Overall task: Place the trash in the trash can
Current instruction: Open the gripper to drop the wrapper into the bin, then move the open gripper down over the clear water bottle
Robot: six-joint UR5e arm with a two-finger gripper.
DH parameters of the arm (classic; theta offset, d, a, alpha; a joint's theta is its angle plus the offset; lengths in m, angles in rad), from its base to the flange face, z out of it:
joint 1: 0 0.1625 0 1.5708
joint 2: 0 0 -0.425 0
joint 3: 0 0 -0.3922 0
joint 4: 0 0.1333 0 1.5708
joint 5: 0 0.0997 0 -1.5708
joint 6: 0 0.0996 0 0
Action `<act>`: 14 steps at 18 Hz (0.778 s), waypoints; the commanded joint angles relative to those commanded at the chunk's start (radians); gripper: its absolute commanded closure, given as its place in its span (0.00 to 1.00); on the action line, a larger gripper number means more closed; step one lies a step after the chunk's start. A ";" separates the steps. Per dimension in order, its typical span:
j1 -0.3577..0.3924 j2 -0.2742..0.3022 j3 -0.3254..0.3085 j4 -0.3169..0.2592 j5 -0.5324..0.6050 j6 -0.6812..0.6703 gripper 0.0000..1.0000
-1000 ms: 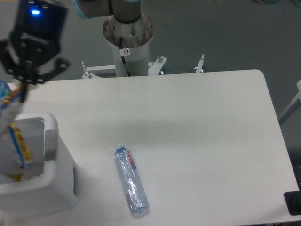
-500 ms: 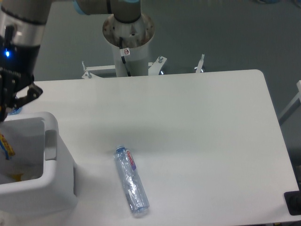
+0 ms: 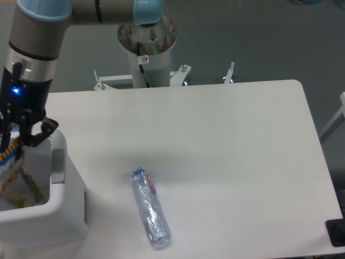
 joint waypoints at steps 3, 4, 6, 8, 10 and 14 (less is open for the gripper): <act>0.034 0.003 0.017 0.000 0.000 0.000 0.00; 0.041 0.005 0.023 0.000 0.000 0.005 0.00; 0.061 0.018 0.028 0.000 0.002 0.015 0.00; 0.060 0.028 0.029 0.000 0.003 0.015 0.00; 0.069 0.031 0.020 0.000 0.017 0.011 0.00; 0.176 0.009 -0.008 -0.002 0.071 -0.026 0.00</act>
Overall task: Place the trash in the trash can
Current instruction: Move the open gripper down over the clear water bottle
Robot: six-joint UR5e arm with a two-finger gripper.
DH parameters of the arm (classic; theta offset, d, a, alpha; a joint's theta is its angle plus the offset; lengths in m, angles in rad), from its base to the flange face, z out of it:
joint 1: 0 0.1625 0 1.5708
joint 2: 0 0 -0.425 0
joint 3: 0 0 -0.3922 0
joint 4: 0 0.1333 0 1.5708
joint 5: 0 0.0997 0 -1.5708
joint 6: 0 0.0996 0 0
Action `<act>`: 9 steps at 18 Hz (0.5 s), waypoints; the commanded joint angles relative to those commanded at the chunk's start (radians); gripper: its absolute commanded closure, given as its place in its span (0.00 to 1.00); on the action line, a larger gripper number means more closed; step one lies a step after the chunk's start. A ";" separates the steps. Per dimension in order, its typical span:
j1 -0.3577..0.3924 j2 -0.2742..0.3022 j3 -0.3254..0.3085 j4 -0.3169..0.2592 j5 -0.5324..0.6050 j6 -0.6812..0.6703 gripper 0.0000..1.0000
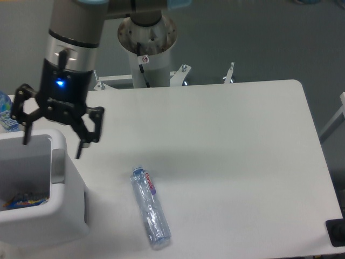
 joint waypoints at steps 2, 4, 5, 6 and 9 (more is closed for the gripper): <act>0.048 -0.038 -0.002 0.002 0.002 -0.008 0.00; 0.083 -0.080 -0.002 0.003 0.030 -0.008 0.00; 0.104 -0.107 0.000 0.003 0.049 -0.008 0.00; 0.118 -0.132 0.001 0.003 0.055 -0.009 0.00; 0.160 -0.210 0.014 0.005 0.058 -0.006 0.00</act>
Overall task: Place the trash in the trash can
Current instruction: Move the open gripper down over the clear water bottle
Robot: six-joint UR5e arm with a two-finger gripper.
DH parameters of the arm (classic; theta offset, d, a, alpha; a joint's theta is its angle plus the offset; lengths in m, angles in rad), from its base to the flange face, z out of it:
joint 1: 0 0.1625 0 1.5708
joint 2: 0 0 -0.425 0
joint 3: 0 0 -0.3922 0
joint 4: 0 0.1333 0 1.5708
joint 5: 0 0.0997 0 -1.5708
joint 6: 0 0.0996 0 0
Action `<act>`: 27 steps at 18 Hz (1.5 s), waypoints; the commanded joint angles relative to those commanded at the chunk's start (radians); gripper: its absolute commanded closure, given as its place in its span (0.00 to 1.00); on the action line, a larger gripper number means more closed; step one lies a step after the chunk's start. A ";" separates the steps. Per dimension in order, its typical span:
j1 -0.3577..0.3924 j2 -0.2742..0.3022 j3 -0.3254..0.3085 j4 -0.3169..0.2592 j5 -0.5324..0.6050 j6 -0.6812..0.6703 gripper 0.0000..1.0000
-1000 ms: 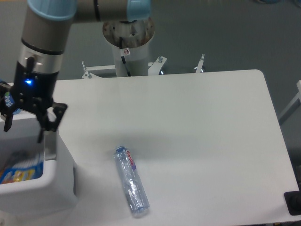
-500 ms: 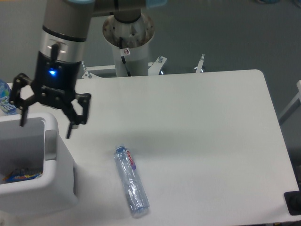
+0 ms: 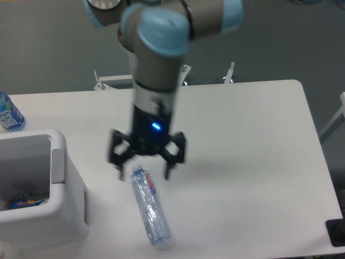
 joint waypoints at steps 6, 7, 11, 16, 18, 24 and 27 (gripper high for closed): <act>0.014 -0.127 0.026 0.005 0.003 0.009 0.00; 0.014 -0.147 0.035 0.003 0.003 0.009 0.00; 0.003 -0.232 0.103 0.008 0.003 0.012 0.00; -0.072 -0.284 0.101 0.008 0.113 0.012 0.00; -0.081 -0.304 0.098 0.015 0.118 0.002 0.00; -0.109 -0.310 0.097 0.017 0.121 -0.002 0.00; -0.118 -0.315 0.098 0.018 0.121 -0.003 0.00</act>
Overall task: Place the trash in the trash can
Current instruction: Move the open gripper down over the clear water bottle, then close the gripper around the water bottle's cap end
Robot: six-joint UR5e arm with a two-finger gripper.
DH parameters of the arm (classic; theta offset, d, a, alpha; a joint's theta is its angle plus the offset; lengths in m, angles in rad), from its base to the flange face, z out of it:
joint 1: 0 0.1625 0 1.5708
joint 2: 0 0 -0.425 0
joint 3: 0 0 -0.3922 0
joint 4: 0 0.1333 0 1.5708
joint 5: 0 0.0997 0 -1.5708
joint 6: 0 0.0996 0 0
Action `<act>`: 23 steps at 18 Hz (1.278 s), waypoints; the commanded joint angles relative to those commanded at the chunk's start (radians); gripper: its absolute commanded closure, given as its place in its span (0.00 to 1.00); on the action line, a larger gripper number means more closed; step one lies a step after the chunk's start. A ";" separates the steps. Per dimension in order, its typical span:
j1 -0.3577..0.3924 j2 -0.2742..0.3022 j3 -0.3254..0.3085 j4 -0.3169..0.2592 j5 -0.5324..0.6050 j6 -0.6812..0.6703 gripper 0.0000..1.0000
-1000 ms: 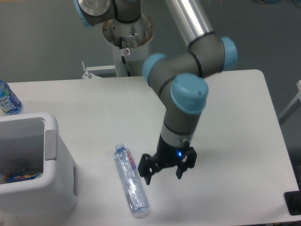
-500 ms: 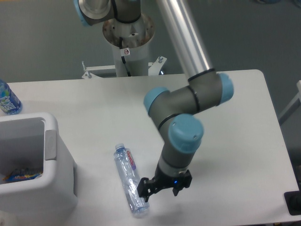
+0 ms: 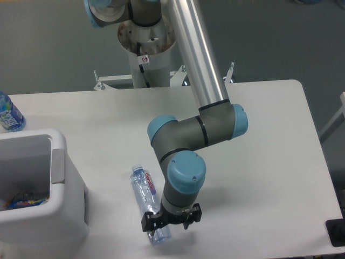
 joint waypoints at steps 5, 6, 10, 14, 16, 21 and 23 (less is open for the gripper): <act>-0.012 -0.026 0.002 0.005 0.003 0.002 0.00; -0.012 -0.028 0.002 0.005 0.003 0.002 0.00; -0.020 -0.049 0.005 0.028 0.005 0.002 0.00; -0.020 -0.061 0.003 0.035 0.008 0.003 0.00; -0.023 -0.064 0.002 0.035 0.038 0.002 0.00; -0.032 -0.071 0.005 0.041 0.049 0.002 0.00; -0.032 -0.071 0.005 0.041 0.052 0.002 0.00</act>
